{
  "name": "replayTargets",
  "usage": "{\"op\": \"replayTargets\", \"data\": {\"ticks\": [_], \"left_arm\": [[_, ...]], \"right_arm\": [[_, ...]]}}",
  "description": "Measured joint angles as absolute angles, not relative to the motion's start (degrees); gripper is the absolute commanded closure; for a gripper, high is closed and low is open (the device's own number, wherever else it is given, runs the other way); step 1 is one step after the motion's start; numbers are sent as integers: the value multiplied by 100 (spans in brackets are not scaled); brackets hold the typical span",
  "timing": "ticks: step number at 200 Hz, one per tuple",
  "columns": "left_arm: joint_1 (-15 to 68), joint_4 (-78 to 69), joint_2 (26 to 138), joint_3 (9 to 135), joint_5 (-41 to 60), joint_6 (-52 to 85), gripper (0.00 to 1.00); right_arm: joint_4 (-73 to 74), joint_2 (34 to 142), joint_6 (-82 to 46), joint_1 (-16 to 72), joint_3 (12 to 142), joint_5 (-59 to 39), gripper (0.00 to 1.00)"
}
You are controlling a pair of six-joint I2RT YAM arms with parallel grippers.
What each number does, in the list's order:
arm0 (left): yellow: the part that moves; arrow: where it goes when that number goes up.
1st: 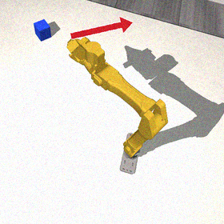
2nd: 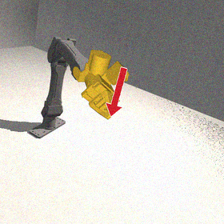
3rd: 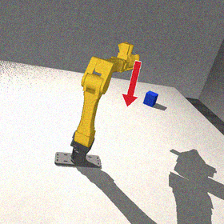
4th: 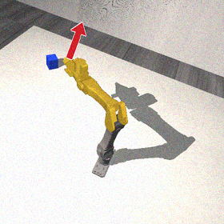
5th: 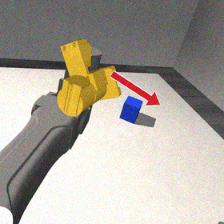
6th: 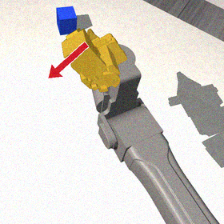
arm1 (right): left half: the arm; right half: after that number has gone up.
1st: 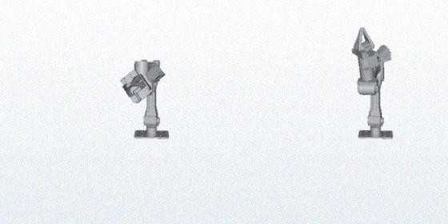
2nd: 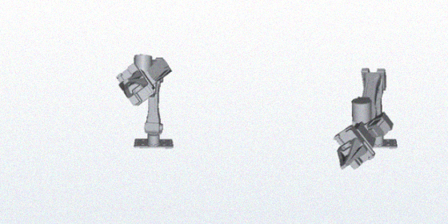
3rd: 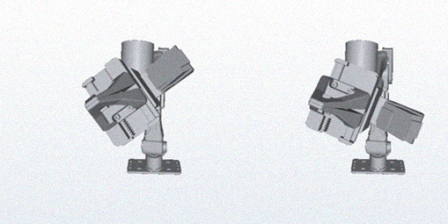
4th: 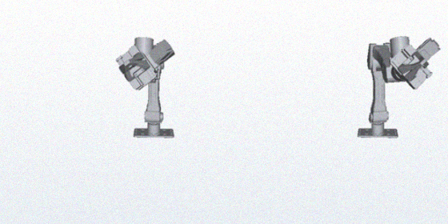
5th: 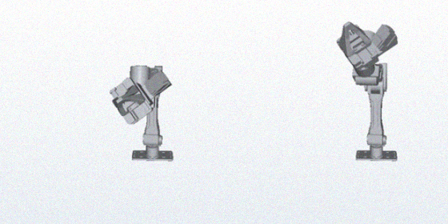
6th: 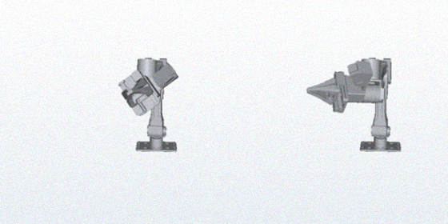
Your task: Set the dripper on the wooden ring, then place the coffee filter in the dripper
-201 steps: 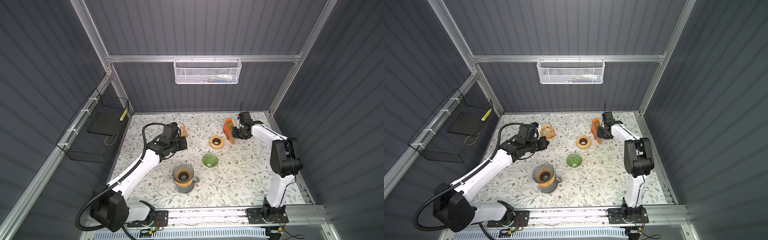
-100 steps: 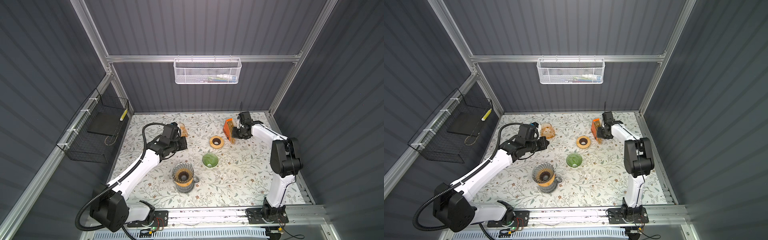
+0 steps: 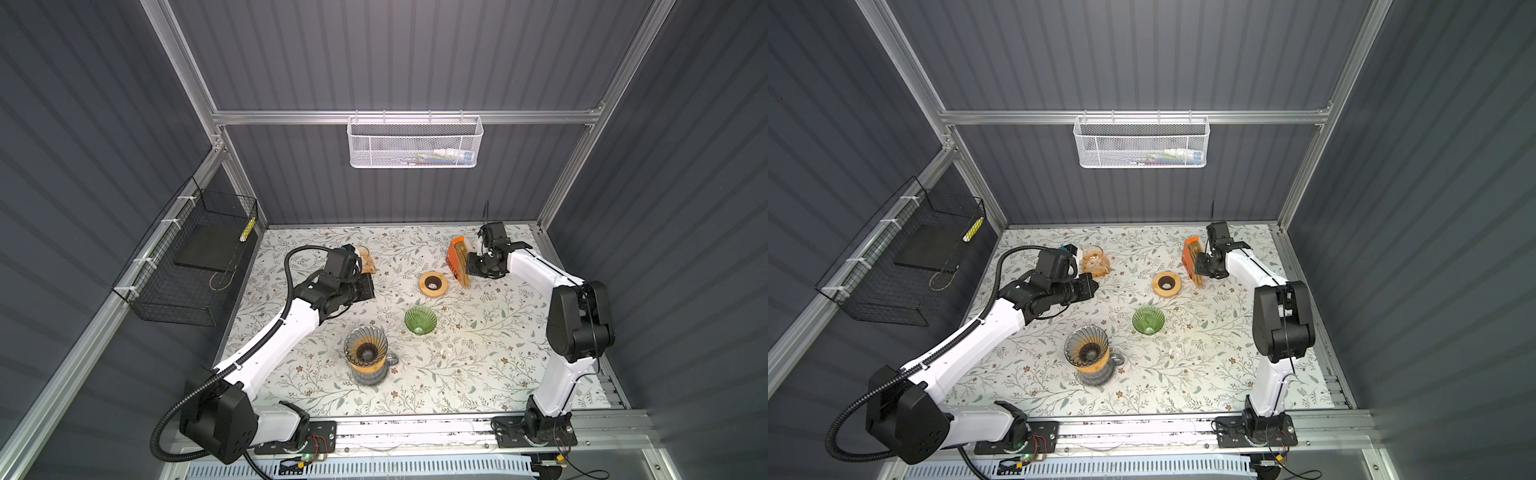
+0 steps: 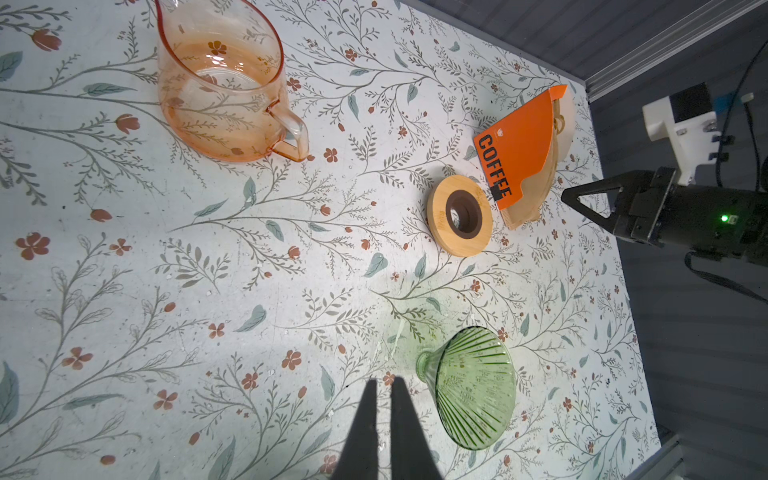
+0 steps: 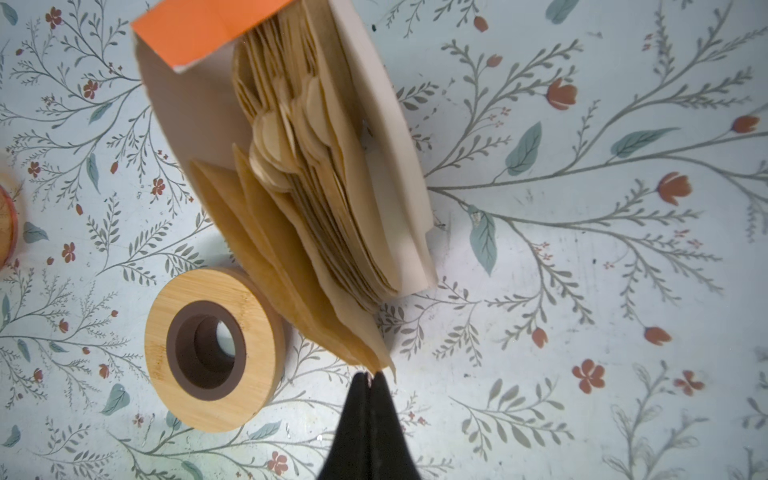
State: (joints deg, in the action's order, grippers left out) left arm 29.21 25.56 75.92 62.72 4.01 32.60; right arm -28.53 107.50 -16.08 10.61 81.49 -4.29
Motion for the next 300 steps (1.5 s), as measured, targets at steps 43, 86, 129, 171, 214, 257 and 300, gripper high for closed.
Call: {"op": "replayTargets", "data": {"ticks": [43, 86, 129, 171, 214, 257, 300], "left_arm": [[2921, 2499, 7575, 6274, 401, 3260, 90], [2921, 2434, 7575, 6272, 401, 3260, 90], [2921, 2434, 7575, 6272, 401, 3260, 90], [2921, 2432, 7575, 6274, 399, 3260, 90], [2921, 2434, 7575, 6274, 399, 3260, 90], [2921, 2434, 7575, 6272, 399, 3260, 90], [2921, 2434, 7575, 6274, 399, 3260, 90]], "right_arm": [[-2858, 10777, -1601, 1061, 8145, -434, 83], [-2877, 11045, -1601, 1072, 8243, -436, 83], [-2886, 11222, -1601, 1076, 8394, -434, 85], [-2886, 11255, -1599, 1079, 8477, -434, 85], [-2897, 11306, -1584, 1081, 8512, -425, 100], [-2906, 11303, -1581, 1083, 8512, -427, 100], [-2956, 11201, -1581, 1083, 8449, -410, 100]]}}
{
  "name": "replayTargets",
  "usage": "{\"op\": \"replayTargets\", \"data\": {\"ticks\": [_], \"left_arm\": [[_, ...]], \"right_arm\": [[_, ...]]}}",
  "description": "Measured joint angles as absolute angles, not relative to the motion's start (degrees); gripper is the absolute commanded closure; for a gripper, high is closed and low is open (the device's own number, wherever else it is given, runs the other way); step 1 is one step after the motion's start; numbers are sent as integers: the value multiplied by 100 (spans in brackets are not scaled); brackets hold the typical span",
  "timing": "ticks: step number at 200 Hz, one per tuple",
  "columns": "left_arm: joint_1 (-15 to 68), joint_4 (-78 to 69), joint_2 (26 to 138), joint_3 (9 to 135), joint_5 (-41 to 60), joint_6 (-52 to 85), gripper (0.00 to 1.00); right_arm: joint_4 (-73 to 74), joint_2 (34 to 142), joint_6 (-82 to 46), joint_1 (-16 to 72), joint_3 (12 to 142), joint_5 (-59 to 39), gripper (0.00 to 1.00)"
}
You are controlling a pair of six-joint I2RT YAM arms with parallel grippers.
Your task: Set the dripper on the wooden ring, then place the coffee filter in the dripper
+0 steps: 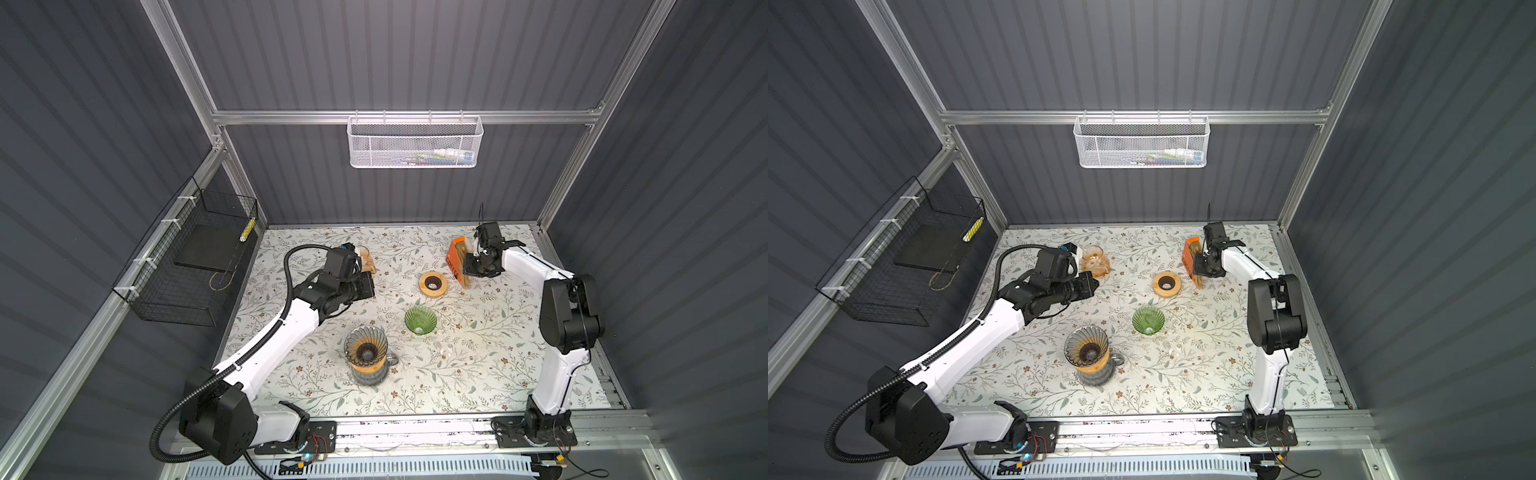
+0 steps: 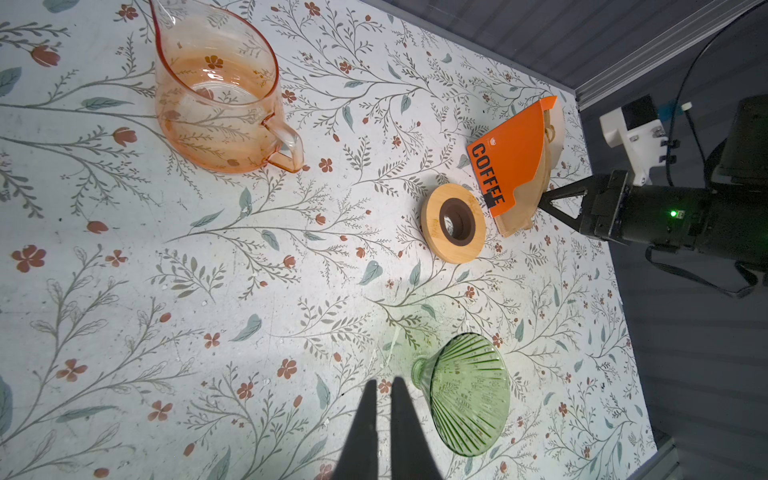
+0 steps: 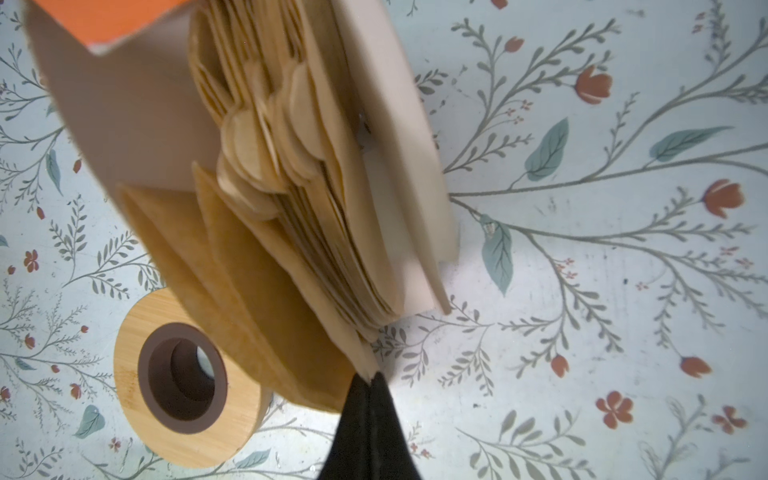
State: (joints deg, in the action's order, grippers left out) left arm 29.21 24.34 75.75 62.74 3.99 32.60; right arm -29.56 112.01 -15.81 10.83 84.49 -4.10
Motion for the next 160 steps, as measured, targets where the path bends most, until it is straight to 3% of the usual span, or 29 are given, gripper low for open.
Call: {"op": "replayTargets", "data": {"ticks": [160], "left_arm": [[2921, 2434, 7559, 6274, 399, 3260, 90]], "right_arm": [[-3052, 10901, -1490, 1083, 8291, -132, 100]]}}
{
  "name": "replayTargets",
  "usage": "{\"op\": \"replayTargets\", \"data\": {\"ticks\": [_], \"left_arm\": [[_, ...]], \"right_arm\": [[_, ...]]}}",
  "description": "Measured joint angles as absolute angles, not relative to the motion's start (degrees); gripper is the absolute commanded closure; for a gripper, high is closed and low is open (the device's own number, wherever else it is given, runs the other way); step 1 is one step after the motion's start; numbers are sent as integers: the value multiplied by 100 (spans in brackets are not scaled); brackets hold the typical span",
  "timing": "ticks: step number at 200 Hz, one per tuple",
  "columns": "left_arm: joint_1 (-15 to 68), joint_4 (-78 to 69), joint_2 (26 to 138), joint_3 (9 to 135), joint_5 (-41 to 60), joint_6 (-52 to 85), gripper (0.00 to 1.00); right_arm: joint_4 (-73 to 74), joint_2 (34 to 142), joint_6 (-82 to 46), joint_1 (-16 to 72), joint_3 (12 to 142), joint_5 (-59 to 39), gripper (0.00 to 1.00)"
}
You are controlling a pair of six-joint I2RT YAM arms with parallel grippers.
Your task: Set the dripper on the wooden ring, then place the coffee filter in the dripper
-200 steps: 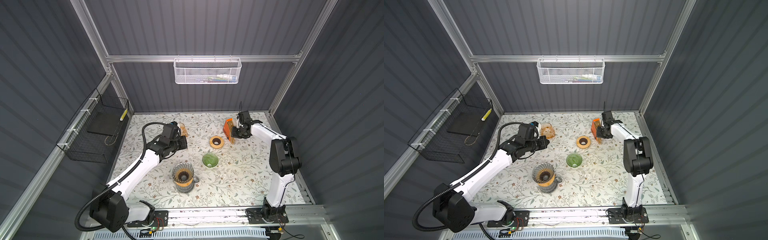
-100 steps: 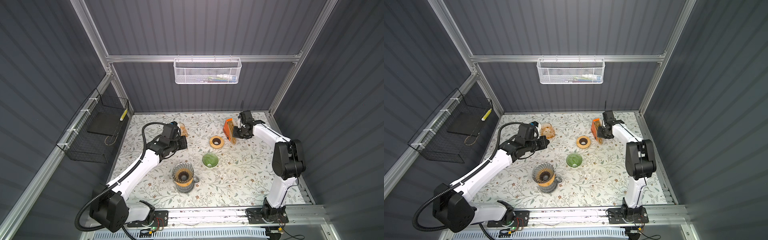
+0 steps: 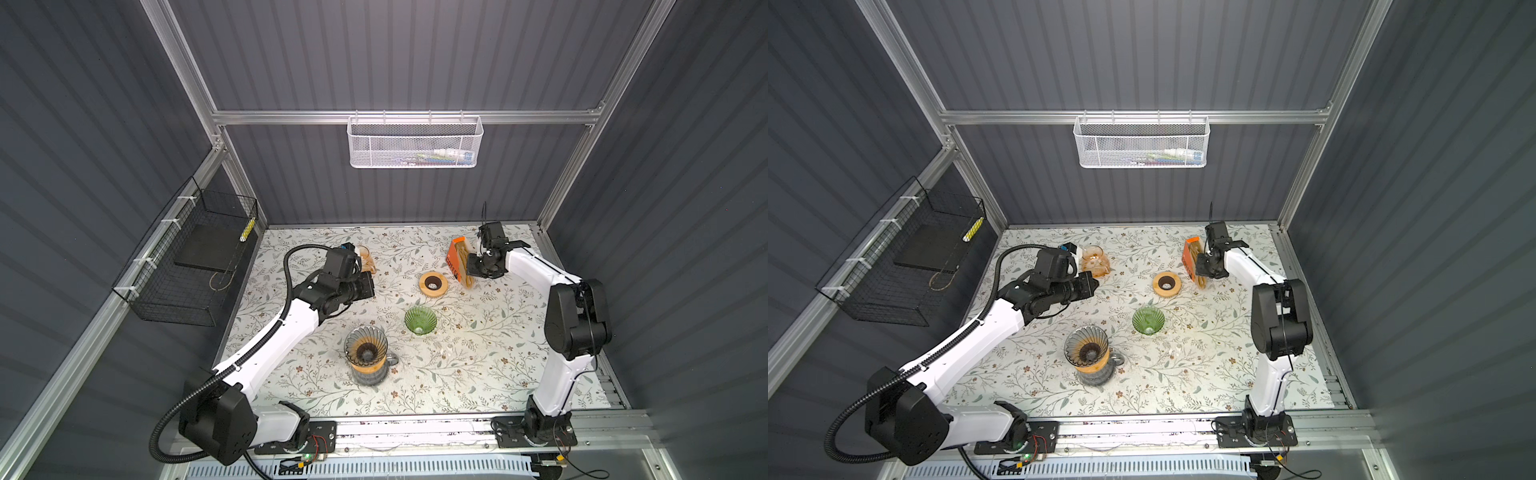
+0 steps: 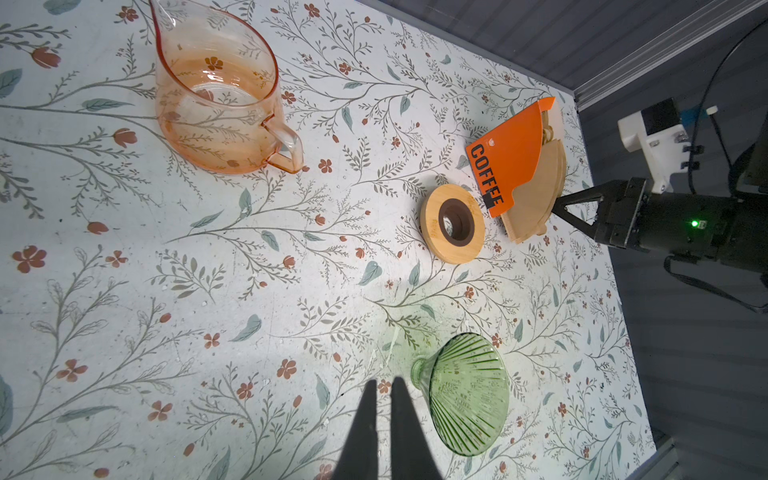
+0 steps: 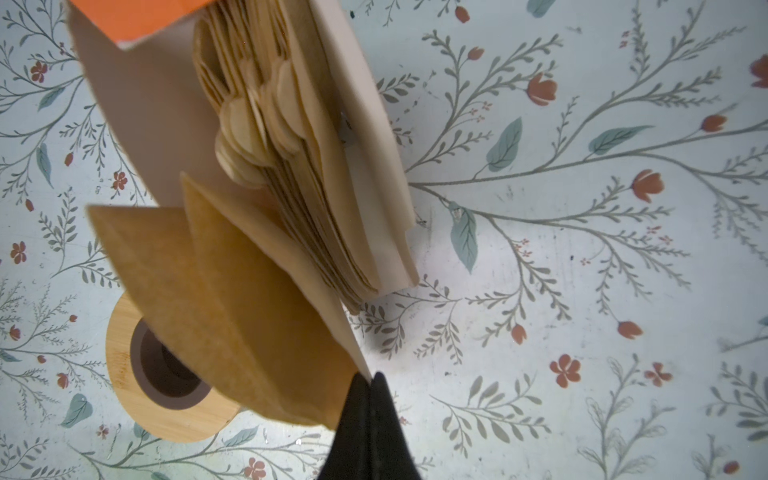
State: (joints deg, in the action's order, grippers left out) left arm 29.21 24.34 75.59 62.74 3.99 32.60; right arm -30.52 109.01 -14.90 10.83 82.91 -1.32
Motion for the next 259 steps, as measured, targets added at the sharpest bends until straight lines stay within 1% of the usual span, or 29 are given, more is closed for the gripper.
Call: {"op": "replayTargets", "data": {"ticks": [145, 162, 185, 203, 227, 259], "left_arm": [[2921, 2432, 7561, 6272, 401, 3260, 90], [2921, 2432, 7561, 6274, 401, 3260, 90], [2921, 2432, 7561, 6272, 399, 3260, 90], [2921, 2432, 7559, 6272, 399, 3260, 90], [2921, 2429, 7559, 6272, 399, 3260, 90], [2921, 2429, 7559, 6272, 399, 3260, 90]], "right_arm": [[-3050, 10851, -1448, 1083, 8176, -130, 100], [-3048, 10879, -1448, 1083, 8176, -132, 97], [-3063, 10914, -1448, 1083, 8217, -152, 87], [-3048, 10912, -1479, 1083, 8230, -189, 82], [-3057, 10892, -1450, 1083, 8241, -198, 79], [-3157, 10731, -1448, 1083, 8344, -200, 77]]}}
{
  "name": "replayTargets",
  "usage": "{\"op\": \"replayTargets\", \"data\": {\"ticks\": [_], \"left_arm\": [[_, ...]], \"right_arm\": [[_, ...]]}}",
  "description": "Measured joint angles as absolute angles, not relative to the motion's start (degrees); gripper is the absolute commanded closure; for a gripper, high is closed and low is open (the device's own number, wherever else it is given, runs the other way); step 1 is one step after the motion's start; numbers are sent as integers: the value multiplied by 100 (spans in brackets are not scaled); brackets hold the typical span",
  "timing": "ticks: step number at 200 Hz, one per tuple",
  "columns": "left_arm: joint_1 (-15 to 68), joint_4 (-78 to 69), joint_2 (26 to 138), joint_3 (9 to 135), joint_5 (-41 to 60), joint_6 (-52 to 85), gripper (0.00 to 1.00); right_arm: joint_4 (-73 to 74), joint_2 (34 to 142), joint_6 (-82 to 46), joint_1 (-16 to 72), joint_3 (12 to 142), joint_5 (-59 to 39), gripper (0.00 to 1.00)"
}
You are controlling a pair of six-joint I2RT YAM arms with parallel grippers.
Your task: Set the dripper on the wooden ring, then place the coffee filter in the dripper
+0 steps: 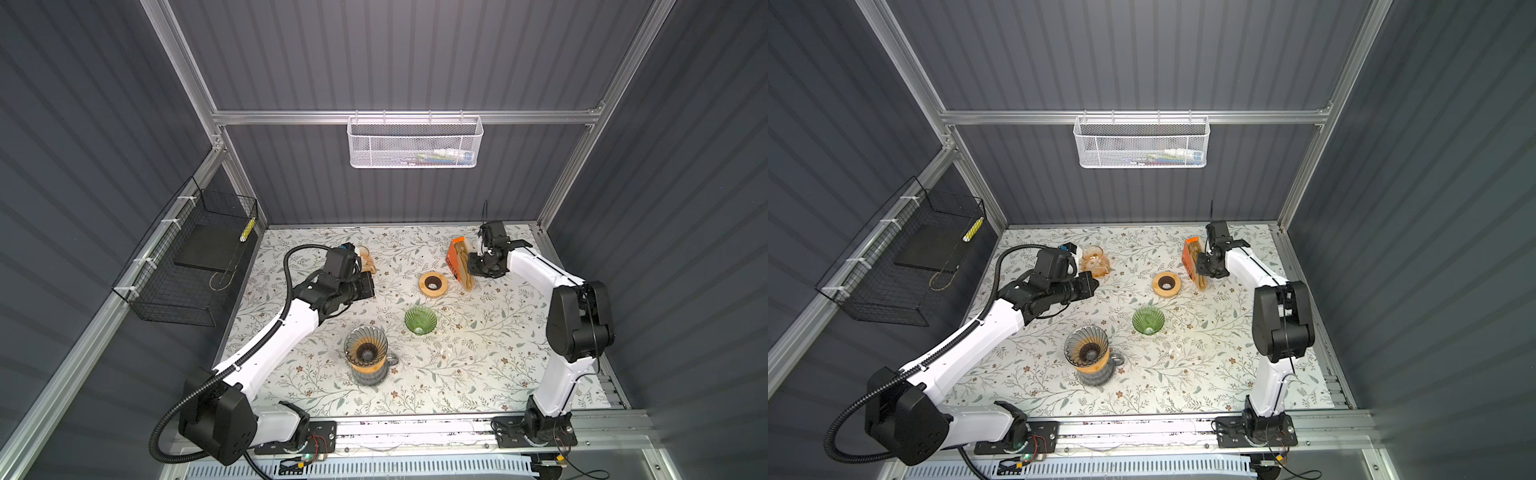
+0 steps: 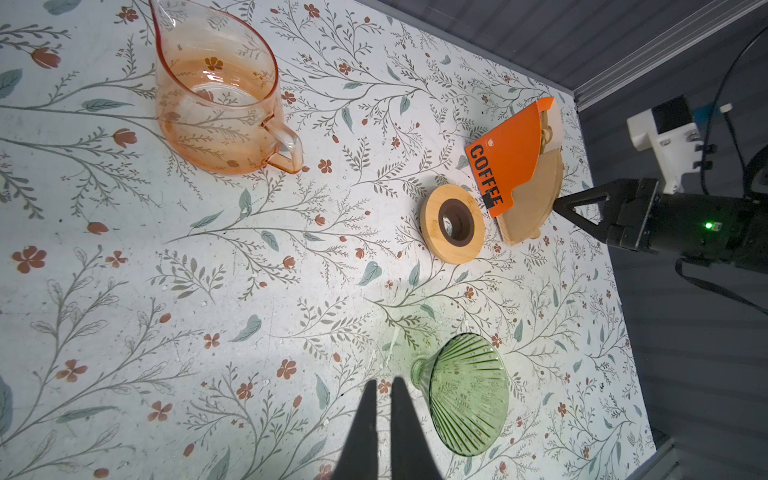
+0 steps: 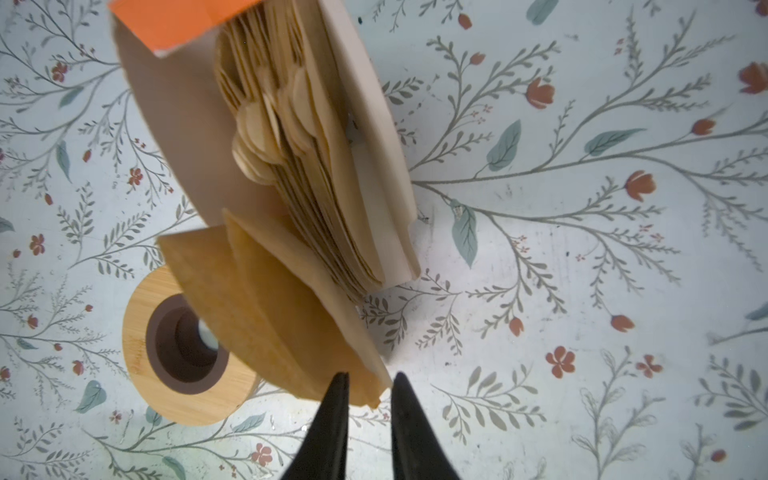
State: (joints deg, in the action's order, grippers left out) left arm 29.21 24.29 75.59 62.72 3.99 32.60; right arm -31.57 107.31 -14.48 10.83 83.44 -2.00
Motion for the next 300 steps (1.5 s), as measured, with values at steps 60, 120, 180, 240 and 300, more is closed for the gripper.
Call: {"op": "replayTargets", "data": {"ticks": [60, 120, 180, 240, 300], "left_arm": [[2921, 2423, 7559, 6272, 399, 3260, 90], [2921, 2408, 7559, 6272, 399, 3260, 90], [2921, 2412, 7526, 6263, 399, 3260, 90], [2921, 2410, 7500, 6261, 399, 3260, 90], [2921, 2412, 7500, 6261, 399, 3260, 90]], "right_arm": [[-3192, 10464, -1358, 1238, 8809, -266, 78], [-3284, 10763, -1264, 1573, 9421, -303, 78], [-3448, 11096, -1249, 1597, 9441, -163, 79], [-3439, 11102, -1225, 1597, 9441, -27, 79], [-3437, 11216, -1192, 1597, 9439, 23, 80]]}}
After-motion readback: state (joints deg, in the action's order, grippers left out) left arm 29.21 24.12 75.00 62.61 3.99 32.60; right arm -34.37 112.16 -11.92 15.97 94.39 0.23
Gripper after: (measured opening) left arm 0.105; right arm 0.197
